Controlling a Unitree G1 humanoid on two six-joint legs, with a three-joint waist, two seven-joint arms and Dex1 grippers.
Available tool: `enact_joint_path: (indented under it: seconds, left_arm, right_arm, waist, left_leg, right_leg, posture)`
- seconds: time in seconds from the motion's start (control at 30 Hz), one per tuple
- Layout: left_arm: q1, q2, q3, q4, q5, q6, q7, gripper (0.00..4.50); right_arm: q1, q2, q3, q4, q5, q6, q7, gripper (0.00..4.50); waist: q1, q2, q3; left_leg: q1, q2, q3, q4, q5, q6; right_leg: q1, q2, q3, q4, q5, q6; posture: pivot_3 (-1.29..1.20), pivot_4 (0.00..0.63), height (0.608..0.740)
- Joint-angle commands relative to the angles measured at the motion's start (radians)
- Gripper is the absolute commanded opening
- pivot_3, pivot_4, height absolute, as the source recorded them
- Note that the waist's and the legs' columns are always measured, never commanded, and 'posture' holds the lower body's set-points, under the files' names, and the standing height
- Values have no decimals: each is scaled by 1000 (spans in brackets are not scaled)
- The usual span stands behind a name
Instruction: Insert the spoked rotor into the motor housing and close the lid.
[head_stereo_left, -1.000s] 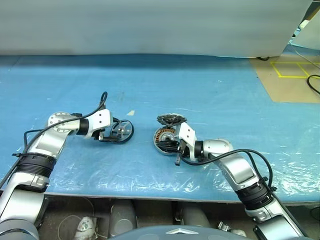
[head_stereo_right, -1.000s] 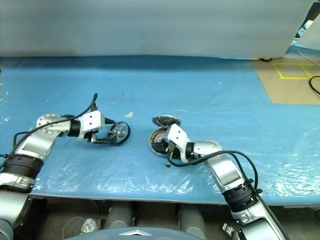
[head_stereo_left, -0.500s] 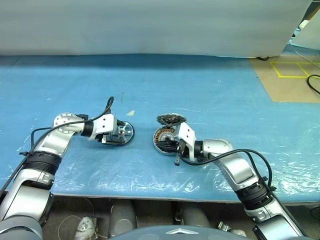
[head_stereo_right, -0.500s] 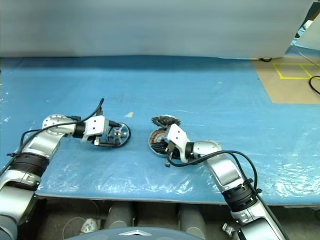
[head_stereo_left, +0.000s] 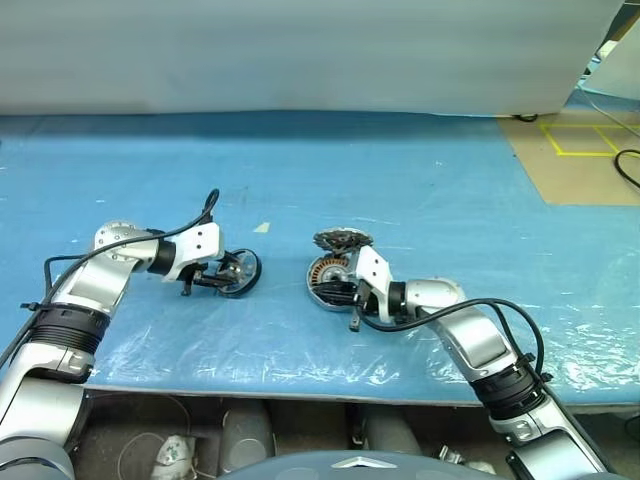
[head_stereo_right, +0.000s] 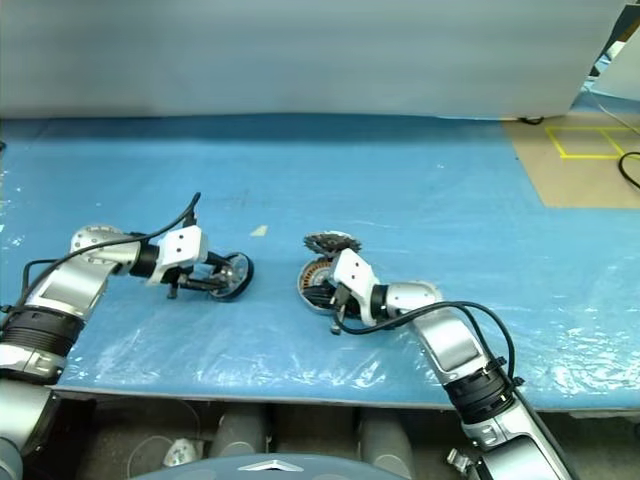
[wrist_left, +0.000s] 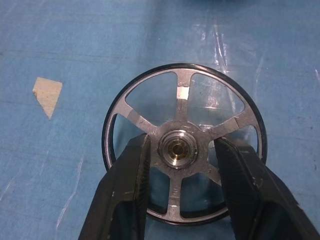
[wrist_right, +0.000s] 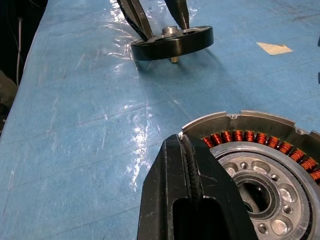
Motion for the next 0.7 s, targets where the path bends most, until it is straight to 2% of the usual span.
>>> enact_joint_path:
  seconds: [0.03,0.3,0.47,0.7]
  left_arm:
    - [34,-45,5,-36,-58,27,-2,1664]
    - [-3,-147,119,-190,-299,276,31,1664]
    - [53,-188,73,-260,-331,312,38,1664]
    - [76,-288,60,-302,-379,369,93,1664]
  right_arm:
    - [-22,-18,-44,-16,35,10,18,0]
    - [13,-112,-205,-112,161,124,35,0]
    - [105,-207,-275,-228,228,186,58,0]
    - [158,-251,-303,-265,240,176,41,0]
  waist:
    - [4,0,0]
    - [25,-3,2]
    - [24,-3,2]
    - [25,-3,2]
  left_leg:
    - [0,0,0,0,0,0]
    - [-5,-1,0,1,0,0]
    - [-5,1,0,-1,0,0]
    - [-6,1,0,-1,0,0]
  right_leg:
    - [0,0,0,0,0,0]
    - [-2,-3,-3,-1,0,0]
    - [-2,0,-3,-1,-2,0]
    - [-3,-1,-4,-2,-3,0]
  posture:
    - [0,150,740]
    - [0,150,740]
    - [0,150,740]
    - [0,150,740]
